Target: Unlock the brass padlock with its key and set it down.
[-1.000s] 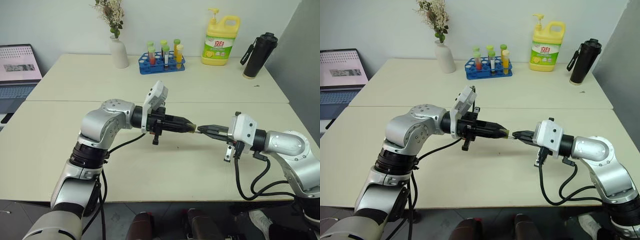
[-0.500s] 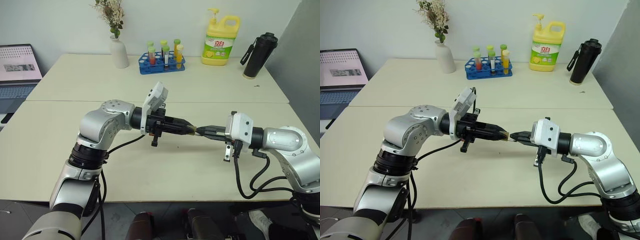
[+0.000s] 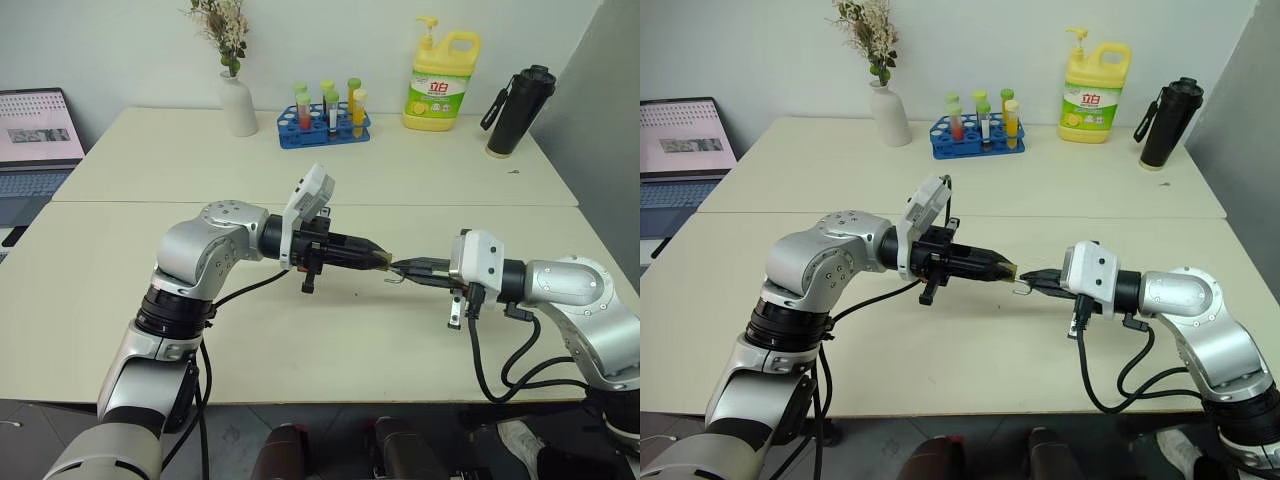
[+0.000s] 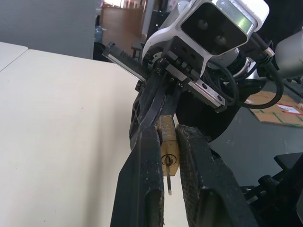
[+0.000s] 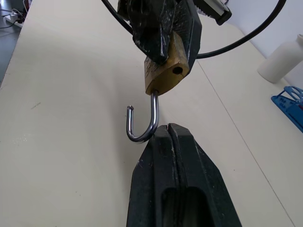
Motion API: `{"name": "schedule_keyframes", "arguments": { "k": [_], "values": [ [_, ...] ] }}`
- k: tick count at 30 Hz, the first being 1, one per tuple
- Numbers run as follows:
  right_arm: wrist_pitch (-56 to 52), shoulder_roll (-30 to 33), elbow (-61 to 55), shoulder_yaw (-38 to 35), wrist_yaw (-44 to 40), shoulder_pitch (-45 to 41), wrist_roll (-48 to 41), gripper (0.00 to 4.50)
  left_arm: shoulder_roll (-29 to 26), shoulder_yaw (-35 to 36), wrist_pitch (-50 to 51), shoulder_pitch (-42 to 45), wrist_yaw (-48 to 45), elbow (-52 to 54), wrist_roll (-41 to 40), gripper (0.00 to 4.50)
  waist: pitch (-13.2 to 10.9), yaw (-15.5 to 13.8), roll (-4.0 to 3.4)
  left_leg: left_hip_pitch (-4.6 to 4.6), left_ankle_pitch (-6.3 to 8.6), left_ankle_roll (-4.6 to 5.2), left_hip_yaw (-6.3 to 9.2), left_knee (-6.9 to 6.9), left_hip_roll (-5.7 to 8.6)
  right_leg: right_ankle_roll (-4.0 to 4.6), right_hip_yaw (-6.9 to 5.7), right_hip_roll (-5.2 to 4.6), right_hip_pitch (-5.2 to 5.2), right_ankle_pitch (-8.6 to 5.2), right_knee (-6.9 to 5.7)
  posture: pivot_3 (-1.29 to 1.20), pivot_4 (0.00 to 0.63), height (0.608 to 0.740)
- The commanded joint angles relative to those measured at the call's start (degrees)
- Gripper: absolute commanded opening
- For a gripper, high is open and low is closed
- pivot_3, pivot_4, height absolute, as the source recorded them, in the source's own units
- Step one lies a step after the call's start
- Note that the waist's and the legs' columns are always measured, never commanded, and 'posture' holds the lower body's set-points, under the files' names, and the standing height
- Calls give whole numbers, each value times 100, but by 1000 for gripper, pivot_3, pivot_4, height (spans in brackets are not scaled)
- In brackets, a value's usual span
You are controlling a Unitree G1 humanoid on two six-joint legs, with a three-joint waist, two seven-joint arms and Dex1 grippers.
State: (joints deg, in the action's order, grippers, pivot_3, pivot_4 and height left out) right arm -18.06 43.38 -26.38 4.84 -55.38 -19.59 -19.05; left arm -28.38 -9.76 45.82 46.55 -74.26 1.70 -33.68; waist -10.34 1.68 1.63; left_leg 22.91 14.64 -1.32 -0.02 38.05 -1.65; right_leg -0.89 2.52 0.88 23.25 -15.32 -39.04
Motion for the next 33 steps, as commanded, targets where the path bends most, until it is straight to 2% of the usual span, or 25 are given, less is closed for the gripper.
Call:
{"name": "schedule_keyframes", "arguments": {
  "k": [1, 6, 11, 16, 23, 25, 33],
  "values": [
    [28, 61, -232, -86, -69, -20, -78, 0, -19, 23, -50, 13, 32, 137, -57, 146, 0, 0, 0, 0, 0, 0, 1, 0, 0, 0, -1, 0, 0, 0, 0, 0, 150, 740],
    [61, 124, -239, -74, -80, 69, 1, 0, -16, 34, -23, 2, 74, 160, -74, 146, 0, 0, 0, 1, 0, 0, 1, 0, 0, 0, 0, 0, 0, 0, 0, 0, 150, 740],
    [-100, 547, -312, -605, -8, 901, 58, 0, 65, 145, 395, -311, 594, 309, -200, 146, 0, -17, 0, 2, 0, 0, 2, -1, 1, -1, 1, -2, 0, 0, 2, 0, 150, 740],
    [-614, 739, -873, -1198, 52, 1631, -402, 1675, 340, 118, 343, -955, 1477, 263, 120, 146, 0, -9, 0, 3, 0, 0, 4, 1, 0, -1, 2, -6, -1, -1, 0, 0, 150, 740],
    [-1118, 773, -1314, -1395, 94, 1973, -899, 4312, 935, 106, 444, -1355, 2183, 153, 99, 146, 2, -10, -1, -2, 0, 0, 6, 1, 0, -2, 0, -2, -7, 0, -1, 0, 150, 740],
    [-1012, 672, -1270, -1357, 206, 1981, -806, 4500, 1146, 74, 503, -1404, 2323, 15, 86, 146, 3, -14, 0, -2, 0, 0, 5, 2, 1, -3, 1, -3, -6, 0, 0, 0, 150, 740],
    [-753, 656, -1073, -1070, 297, 2010, -369, 4500, 1519, -212, 139, -1147, 2648, -890, 642, 146, 3, -15, 0, -3, 0, 0, 4, 2, 7, -4, 1, 0, -6, 1, 0, 0, 150, 740]
  ]
}}
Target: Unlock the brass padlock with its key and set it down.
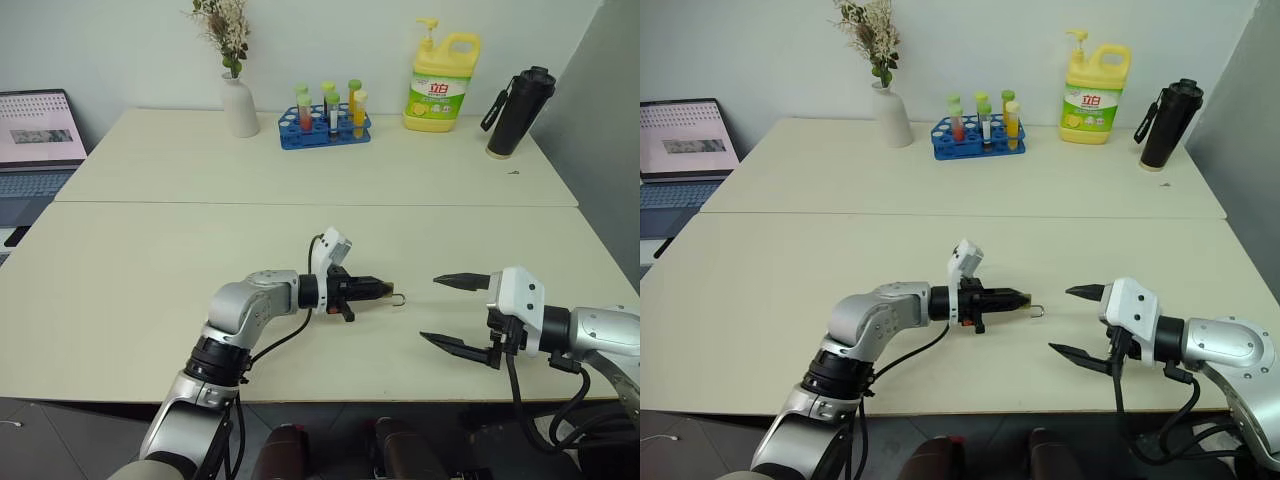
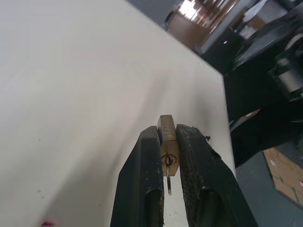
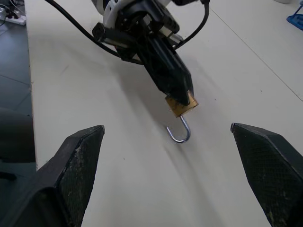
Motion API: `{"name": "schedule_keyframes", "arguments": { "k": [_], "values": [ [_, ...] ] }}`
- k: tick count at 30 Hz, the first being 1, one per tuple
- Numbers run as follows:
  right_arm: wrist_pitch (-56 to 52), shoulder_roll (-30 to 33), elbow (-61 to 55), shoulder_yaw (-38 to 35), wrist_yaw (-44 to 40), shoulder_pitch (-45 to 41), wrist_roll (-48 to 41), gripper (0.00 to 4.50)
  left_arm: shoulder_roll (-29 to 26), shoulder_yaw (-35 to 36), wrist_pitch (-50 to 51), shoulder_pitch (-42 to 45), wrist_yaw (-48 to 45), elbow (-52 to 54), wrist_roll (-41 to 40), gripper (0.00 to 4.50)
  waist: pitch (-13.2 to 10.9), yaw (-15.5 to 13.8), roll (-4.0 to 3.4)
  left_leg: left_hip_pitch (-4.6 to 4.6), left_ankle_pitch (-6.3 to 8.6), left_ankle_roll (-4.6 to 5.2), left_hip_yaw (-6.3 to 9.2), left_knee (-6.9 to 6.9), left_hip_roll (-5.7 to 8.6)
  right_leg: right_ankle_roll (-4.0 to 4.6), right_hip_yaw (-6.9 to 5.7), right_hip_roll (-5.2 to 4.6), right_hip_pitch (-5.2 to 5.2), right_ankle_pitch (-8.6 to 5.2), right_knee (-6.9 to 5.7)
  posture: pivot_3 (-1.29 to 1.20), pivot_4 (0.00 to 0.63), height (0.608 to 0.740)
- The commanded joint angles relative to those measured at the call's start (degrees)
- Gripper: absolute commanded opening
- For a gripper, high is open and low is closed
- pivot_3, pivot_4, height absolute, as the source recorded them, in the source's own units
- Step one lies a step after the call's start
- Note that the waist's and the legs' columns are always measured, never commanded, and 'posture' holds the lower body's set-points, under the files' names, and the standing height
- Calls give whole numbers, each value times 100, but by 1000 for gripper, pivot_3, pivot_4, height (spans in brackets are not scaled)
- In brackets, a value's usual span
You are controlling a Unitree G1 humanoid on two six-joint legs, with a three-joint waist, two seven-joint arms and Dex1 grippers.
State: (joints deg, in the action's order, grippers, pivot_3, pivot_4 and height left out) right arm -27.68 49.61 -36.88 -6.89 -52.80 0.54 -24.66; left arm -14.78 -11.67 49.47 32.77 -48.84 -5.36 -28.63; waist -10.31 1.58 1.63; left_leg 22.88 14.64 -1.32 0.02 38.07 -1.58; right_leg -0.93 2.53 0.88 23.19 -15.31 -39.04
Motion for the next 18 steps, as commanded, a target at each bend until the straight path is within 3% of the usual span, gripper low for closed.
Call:
{"name": "schedule_keyframes", "arguments": {
  "k": [1, 11, 12, 18],
  "values": [
    [262, 40, 16, 159, 37, 12, 278, 4500, 210, -48, -273, 277, 119, -325, 200, 146, 0, -6, 0, 1, 0, 0, 2, 0, -1, 0, -2, 0, 0, 0, 0, 0, 150, 740],
    [283, 18, 88, 236, 45, -24, 359, 4500, 367, -27, -339, 387, 96, -636, 376, 146, 0, -2, 0, 1, 0, 0, 1, -1, -1, 0, -1, -1, 0, 0, 1, 0, 150, 740],
    [256, 12, 78, 239, 47, -31, 343, 4500, 365, -31, -324, 396, 96, -651, 385, 859, 0, -2, 0, 1, 0, 0, 1, -1, -1, 0, -1, -1, 0, 0, 2, 0, 150, 740],
    [235, 23, 71, 254, 51, -58, 328, 4500, 386, -7, -1010, 551, 190, -760, 710, 2592, 0, -5, 0, 1, 0, 0, 0, -1, 1, 0, -1, -1, 0, 0, 1, 0, 150, 740]
  ]
}}
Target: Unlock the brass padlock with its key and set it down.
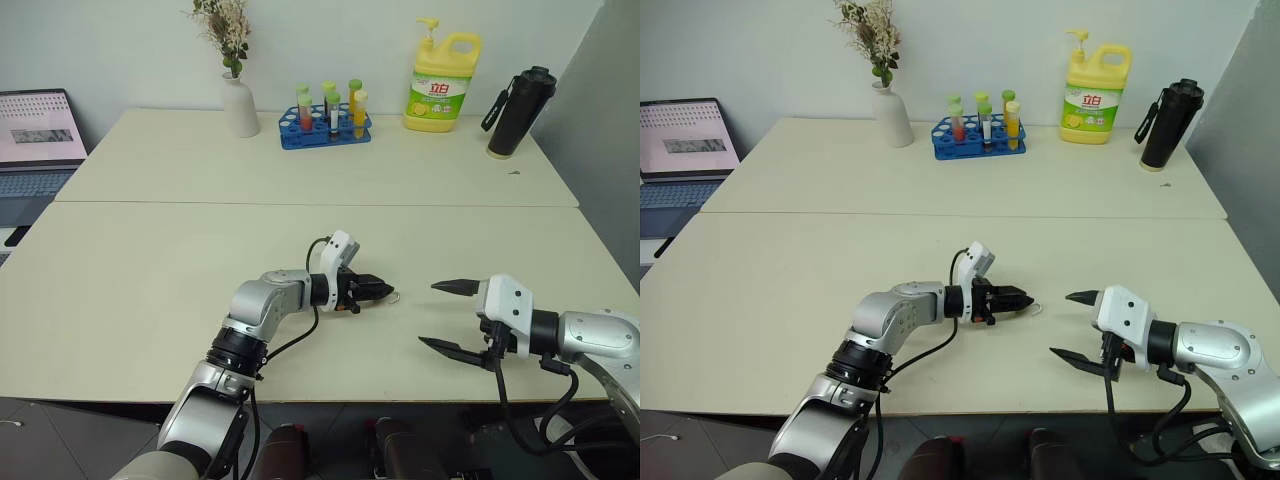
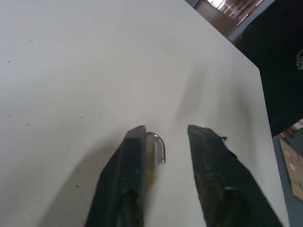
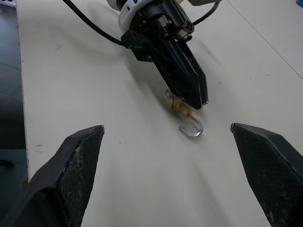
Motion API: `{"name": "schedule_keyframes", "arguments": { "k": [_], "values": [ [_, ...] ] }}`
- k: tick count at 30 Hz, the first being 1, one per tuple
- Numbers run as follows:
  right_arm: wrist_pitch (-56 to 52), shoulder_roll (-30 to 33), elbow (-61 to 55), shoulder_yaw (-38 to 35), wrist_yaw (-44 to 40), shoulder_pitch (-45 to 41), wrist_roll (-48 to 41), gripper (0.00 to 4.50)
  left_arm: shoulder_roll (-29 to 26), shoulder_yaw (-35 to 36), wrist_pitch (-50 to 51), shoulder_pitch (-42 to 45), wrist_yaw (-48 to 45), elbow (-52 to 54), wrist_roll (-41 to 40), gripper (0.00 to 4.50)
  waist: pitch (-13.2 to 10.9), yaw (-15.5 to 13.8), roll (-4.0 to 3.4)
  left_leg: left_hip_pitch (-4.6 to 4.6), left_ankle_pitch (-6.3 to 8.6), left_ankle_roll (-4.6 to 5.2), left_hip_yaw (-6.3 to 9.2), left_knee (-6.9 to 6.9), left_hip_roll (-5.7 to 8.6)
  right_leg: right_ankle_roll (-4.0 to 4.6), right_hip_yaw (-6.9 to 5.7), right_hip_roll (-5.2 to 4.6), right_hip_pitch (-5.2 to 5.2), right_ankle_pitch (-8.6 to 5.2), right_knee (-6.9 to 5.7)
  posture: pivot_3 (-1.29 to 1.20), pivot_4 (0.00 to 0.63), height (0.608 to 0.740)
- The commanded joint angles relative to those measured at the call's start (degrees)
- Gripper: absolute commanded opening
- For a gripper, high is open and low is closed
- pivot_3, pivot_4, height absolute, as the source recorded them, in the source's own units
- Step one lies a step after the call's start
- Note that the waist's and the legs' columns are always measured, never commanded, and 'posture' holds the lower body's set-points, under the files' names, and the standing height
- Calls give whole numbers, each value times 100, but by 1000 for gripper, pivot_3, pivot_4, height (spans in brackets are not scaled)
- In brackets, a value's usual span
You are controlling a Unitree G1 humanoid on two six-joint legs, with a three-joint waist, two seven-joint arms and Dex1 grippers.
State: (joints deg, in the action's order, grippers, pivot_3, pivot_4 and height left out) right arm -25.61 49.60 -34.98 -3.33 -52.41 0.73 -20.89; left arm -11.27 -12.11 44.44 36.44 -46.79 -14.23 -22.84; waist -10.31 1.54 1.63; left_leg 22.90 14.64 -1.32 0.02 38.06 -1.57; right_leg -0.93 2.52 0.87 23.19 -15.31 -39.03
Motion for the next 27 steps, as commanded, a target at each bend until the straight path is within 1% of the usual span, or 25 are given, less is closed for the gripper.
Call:
{"name": "schedule_keyframes", "arguments": {
  "k": [1, 3, 6, 8, 10, 11, 14, 15, 16, 18, 22, 25, 27],
  "values": [
    [25, 24, -117, -106, 14, -78, -56, 4500, -3, 51, -775, 200, -42, 229, 218, 2895, 0, 0, 0, 0, 0, 0, 0, 0, -1, 0, 1, 0, 0, 0, 0, 0, 150, 740],
    [27, 19, -112, -106, 19, -80, -60, 4500, -102, 67, -1111, 204, -133, 413, 311, 2895, 0, -1, 0, 1, 0, 0, 0, -1, -2, 0, 1, 0, 0, 0, 1, 0, 150, 740],
    [19, 3, -113, -103, 36, -83, -66, 4500, -241, 95, -1312, 176, -204, 620, 358, 2895, 0, 0, 0, 0, 0, 0, 0, -2, -4, 0, 2, 0, 0, 0, 1, 0, 150, 740],
    [-7, -7, -120, -84, 45, -85, -77, 4500, -567, 142, -1442, 77, -270, 1034, 443, 2895, 0, 10, 0, 0, 0, 0, 0, -1, -4, 0, 1, 0, 1, 0, 0, 0, 150, 740],
    [-6, -6, -122, -81, 31, -65, -85, 4500, -1033, 123, -1773, -127, -392, 1525, 660, 2895, 0, 28, 0, -1, 0, -1, -1, -3, -7, 0, 3, 1, 2, 0, 0, 0, 150, 740],
    [-21, -3, -114, -92, 24, -75, -103, 4500, -1349, 131, -1786, -286, -519, 1821, 699, 2895, 0, 36, -1, -3, 0, -1, -2, -6, -8, 0, 5, 1, 2, 0, 0, 0, 150, 740],
    [-183, 84, -25, -185, -99, -187, -289, 4500, -2533, 462, -2077, -1129, -1224, 2873, 573, 2895, 1, 55, -5, -7, 0, -1, -7, -13, -14, 1, 9, 0, 6, 0, 0, 0, 150, 740],
    [-228, 118, 1, -207, -143, -217, -336, 4500, -2780, 563, -2159, -1333, -1334, 3068, 528, 2895, 1, 58, -5, -9, 0, -2, -10, -14, -20, 2, 12, -7, 5, -1, 1, 0, 150, 740],
    [-247, 142, 18, -227, -173, -222, -364, 4500, -2913, 614, -2190, -1453, -1366, 3184, 498, 2895, 1, 44, -5, -9, 0, -2, -10, -13, -21, 3, 11, -8, 6, -1, 0, 0, 150, 740],
    [-249, 191, 106, -265, -241, -281, -424, 4500, -3258, 880, -2044, -1783, -1509, 3463, 263, 2895, -1, -21, -2, -7, 0, -1, -6, -11, -18, 3, 4, -13, 5, -2, 2, 0, 150, 740],
    [-308, 297, 297, -287, -439, -439, -570, 4500, -3720, 1321, -1894, -2339, -1662, 3964, -33, 2895, -1, -81, 0, -2, 0, 1, -7, 0, -7, 2, -2, -14, 0, -1, 6, 0, 150, 740],
    [-235, 427, 587, -157, -688, -643, -537, 4500, -3789, 1505, -1769, -2696, -1535, 4304, -189, 2895, -1, -85, -1, -3, 1, 2, -12, -1, -9, 2, -2, -15, 1, -1, 8, 0, 150, 740],
    [-190, 460, 687, -93, -761, -715, -508, 4500, -3753, 1486, -1813, -2750, -1452, 4368, -153, 2895, -1, -86, 0, -2, 1, 2, -10, -2, -13, 2, 0, -15, 3, -1, 7, 0, 150, 740]
  ]
}}
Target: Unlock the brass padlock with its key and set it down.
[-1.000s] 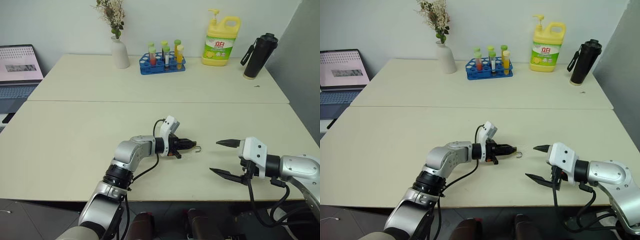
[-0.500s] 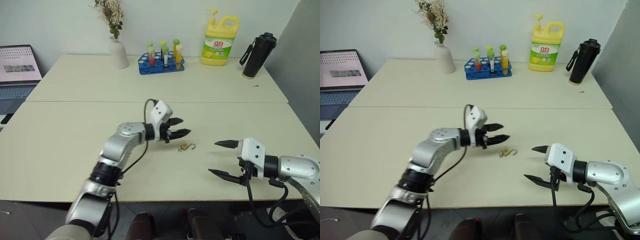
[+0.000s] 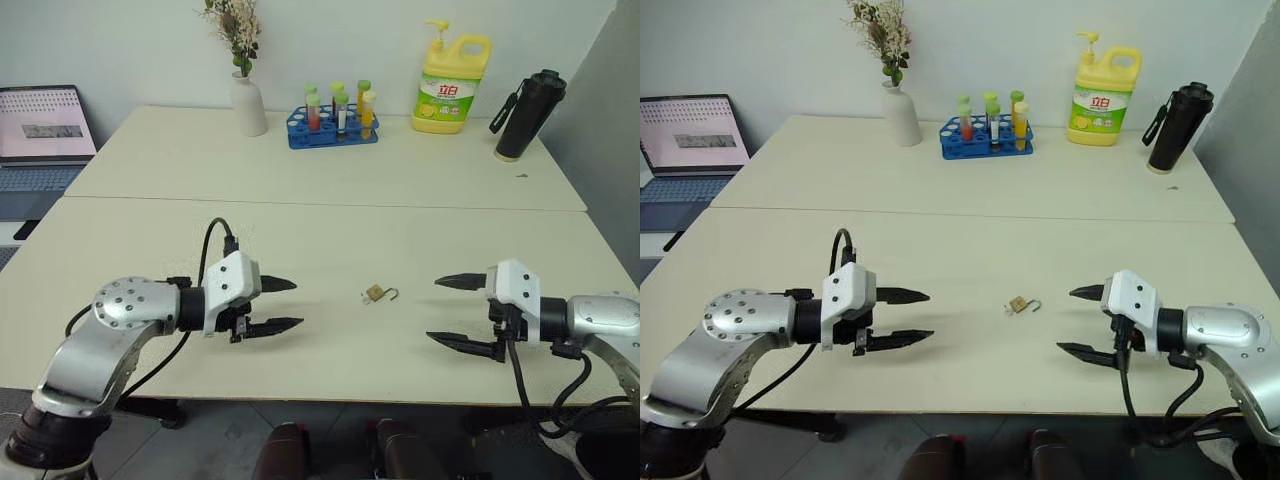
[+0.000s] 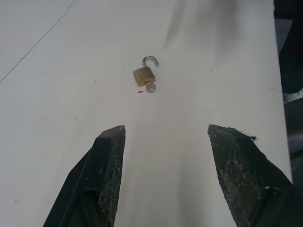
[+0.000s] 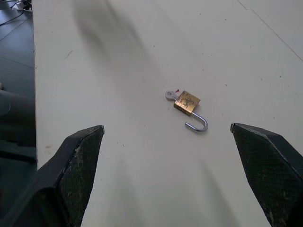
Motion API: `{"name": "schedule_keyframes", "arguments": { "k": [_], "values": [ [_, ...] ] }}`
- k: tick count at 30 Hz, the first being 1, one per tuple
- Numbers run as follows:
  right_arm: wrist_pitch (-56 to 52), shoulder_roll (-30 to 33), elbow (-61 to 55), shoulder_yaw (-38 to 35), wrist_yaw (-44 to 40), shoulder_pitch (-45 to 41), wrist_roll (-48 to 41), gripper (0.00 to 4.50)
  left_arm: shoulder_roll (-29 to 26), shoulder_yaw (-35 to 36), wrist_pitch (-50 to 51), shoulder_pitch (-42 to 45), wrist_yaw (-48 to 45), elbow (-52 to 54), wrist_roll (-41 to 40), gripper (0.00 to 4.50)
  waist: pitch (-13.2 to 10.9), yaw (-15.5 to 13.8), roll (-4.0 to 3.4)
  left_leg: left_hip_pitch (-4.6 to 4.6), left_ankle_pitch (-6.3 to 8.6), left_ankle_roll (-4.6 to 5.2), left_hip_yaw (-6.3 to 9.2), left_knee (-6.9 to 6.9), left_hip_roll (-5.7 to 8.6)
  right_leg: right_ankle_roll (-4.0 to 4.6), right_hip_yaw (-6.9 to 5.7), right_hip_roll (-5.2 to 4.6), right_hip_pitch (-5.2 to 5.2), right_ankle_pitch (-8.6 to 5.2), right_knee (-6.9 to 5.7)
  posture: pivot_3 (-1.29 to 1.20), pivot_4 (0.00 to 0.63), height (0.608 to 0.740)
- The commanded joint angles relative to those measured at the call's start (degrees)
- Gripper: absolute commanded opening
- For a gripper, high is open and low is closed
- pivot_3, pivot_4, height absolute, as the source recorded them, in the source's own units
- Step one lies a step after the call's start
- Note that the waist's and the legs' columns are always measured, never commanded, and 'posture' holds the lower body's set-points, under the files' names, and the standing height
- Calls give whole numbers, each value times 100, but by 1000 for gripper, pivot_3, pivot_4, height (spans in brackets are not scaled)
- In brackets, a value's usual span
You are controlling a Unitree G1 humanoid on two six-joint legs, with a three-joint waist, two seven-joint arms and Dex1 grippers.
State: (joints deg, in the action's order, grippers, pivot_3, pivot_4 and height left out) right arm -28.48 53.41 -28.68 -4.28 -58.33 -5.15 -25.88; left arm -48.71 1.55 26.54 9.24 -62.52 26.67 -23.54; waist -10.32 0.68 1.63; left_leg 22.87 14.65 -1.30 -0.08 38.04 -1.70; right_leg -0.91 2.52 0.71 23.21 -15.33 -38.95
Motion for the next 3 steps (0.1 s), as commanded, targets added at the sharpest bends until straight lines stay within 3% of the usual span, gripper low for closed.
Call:
{"name": "schedule_keyframes", "arguments": {
  "k": [1, 3],
  "values": [
    [113, 81, 88, 37, -198, -159, 2, 4500, 16, 108, 1, -27, 175, 282, -90, 2895, 0, -6, 0, 0, 0, 0, 3, 0, 0, 0, -1, 0, 0, 0, -1, 0, 150, 740],
    [124, 50, 138, 97, -214, -240, 13, 4500, 77, 130, 87, -29, 271, 283, -183, 2895, 0, -7, 0, -1, 0, 0, 5, -1, -4, 1, -5, 2, 0, 0, -3, 0, 150, 740]
  ]
}}
